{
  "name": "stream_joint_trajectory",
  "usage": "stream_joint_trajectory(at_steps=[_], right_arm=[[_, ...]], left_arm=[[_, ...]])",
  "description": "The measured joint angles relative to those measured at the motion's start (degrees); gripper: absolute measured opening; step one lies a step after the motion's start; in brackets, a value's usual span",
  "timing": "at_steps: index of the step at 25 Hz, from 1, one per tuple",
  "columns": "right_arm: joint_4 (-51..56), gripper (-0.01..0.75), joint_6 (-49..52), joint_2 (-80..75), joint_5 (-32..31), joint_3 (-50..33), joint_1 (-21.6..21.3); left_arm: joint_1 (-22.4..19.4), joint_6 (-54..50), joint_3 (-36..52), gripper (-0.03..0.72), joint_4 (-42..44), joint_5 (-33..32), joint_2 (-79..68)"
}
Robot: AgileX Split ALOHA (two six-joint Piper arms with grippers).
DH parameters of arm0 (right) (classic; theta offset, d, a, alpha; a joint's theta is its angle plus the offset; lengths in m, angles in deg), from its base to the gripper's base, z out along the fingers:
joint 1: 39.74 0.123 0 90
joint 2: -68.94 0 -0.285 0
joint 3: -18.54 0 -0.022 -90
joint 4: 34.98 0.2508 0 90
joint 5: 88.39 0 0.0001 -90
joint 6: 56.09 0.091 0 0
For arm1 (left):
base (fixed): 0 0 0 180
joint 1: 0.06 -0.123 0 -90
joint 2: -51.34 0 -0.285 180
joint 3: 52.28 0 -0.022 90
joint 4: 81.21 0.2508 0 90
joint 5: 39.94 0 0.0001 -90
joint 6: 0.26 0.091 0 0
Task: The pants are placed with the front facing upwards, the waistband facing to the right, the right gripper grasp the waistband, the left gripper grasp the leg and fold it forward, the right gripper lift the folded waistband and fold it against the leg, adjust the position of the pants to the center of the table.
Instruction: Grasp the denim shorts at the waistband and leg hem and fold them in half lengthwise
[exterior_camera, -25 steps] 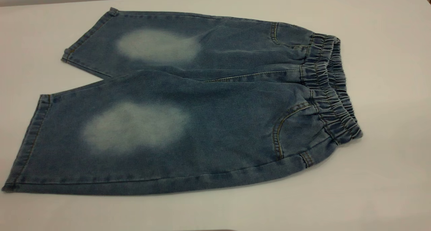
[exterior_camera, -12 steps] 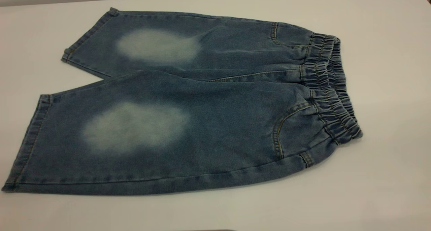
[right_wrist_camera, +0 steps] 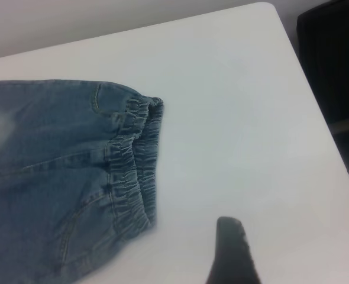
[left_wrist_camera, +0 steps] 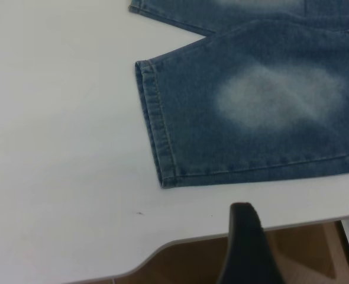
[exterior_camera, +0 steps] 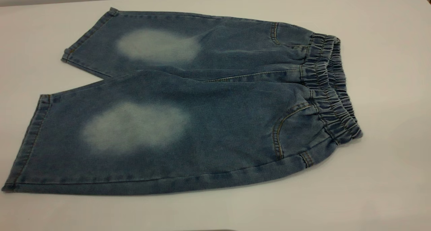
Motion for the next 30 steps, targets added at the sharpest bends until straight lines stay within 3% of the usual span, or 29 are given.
stream_joint_trajectory(at_steps=[16,24,30], right_arm=[[1.75,0.452,-0.17,-2.51,1.09,-0.14,0.00],[8.57,0.452,-9.37,-21.98,9.91,0.29,0.00],[18.70,0.481,-21.12,-39.40,20.42,0.29,0.00]], left_arm=[[0.00,-0.75,-0.48,0.406,0.11,0.42,-2.17],[0.00,0.46,-6.47,0.394,1.30,12.32,-23.59],[0.03,10.63,-7.96,0.403,-3.72,22.46,-40.77]])
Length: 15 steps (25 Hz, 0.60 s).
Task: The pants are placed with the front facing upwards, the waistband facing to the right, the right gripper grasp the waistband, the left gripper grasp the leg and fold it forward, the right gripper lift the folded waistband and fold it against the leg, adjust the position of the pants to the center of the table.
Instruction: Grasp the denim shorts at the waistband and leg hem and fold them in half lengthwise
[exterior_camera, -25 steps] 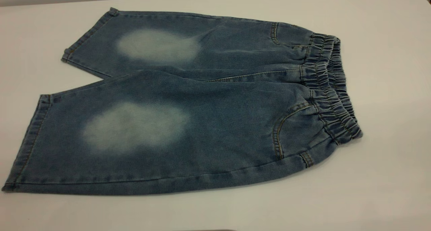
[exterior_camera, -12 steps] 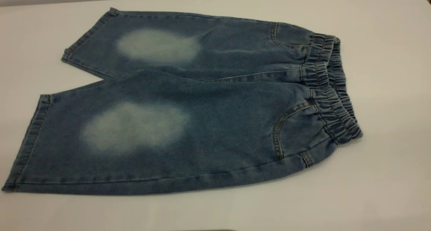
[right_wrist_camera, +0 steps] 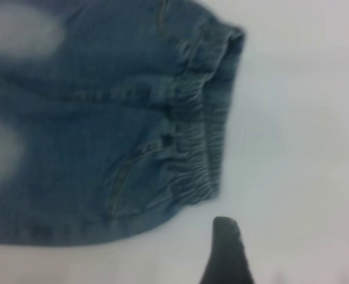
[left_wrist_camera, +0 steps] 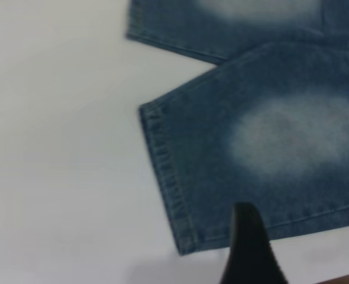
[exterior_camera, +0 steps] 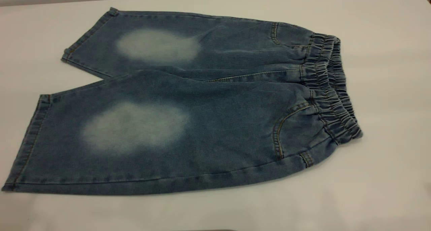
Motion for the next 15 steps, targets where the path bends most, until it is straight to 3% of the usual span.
stream_joint_trajectory(at_steps=[7,15], right_arm=[[14.88,0.524,-7.13,-22.03,5.35,0.06,0.00],[37.31,0.507,-25.07,-42.65,9.47,0.33,0.00]], left_arm=[[0.00,14.58,-2.18,0.493,-12.29,5.80,-17.74],[0.00,21.31,-2.87,0.504,-20.63,7.21,-28.37]])
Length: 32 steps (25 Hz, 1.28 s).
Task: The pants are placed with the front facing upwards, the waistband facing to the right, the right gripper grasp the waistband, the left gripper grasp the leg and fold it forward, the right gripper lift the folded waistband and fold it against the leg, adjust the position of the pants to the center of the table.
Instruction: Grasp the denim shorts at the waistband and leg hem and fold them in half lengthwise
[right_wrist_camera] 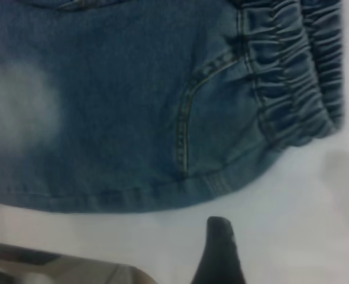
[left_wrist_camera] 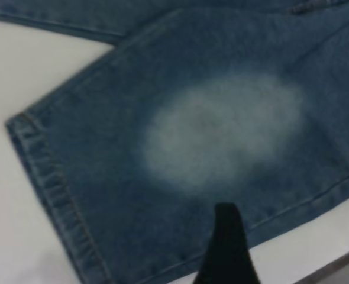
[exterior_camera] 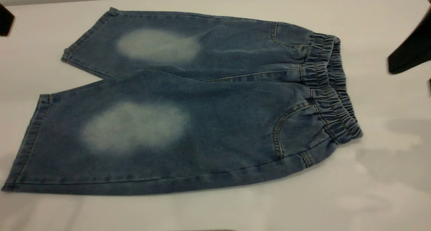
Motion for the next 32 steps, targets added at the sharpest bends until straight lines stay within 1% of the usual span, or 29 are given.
stream_joint_trajectory(at_steps=[4,6,10,17,22,25,29,32], right_arm=[[10.98,0.504,-9.08,-8.59,3.59,0.32,0.00],[15.77,0.505,-14.54,-12.53,4.00,0.40,-0.04],[23.71,0.505,-23.44,-18.95,1.50,0.44,-0.14],[34.43,0.505,-36.69,-28.91,-0.13,0.71,-0.18],[40.99,0.505,-43.62,-33.94,-0.79,0.97,-0.18],[43.01,0.505,-46.11,-36.01,-1.11,1.54,-0.18],[45.09,0.503,-49.37,-37.67,-3.06,2.82,-0.30],[45.85,0.503,-50.22,-37.94,-3.19,3.98,-0.30]], left_arm=[[0.04,2.47,-0.07,0.504,-2.86,0.42,-2.42],[0.11,3.32,-0.34,0.504,-4.41,0.36,-3.06],[0.11,4.12,-1.53,0.504,-5.94,-0.47,-3.17],[0.11,4.17,-2.24,0.504,-6.21,-2.00,-3.17],[0.11,4.17,-2.24,0.504,-6.21,-2.00,-3.17],[0.11,4.17,-2.24,0.504,-6.21,-1.95,-3.17],[0.11,4.17,-2.24,0.504,-6.22,-1.72,-3.17],[0.11,4.17,-2.24,0.504,-6.27,-1.65,-3.17]])
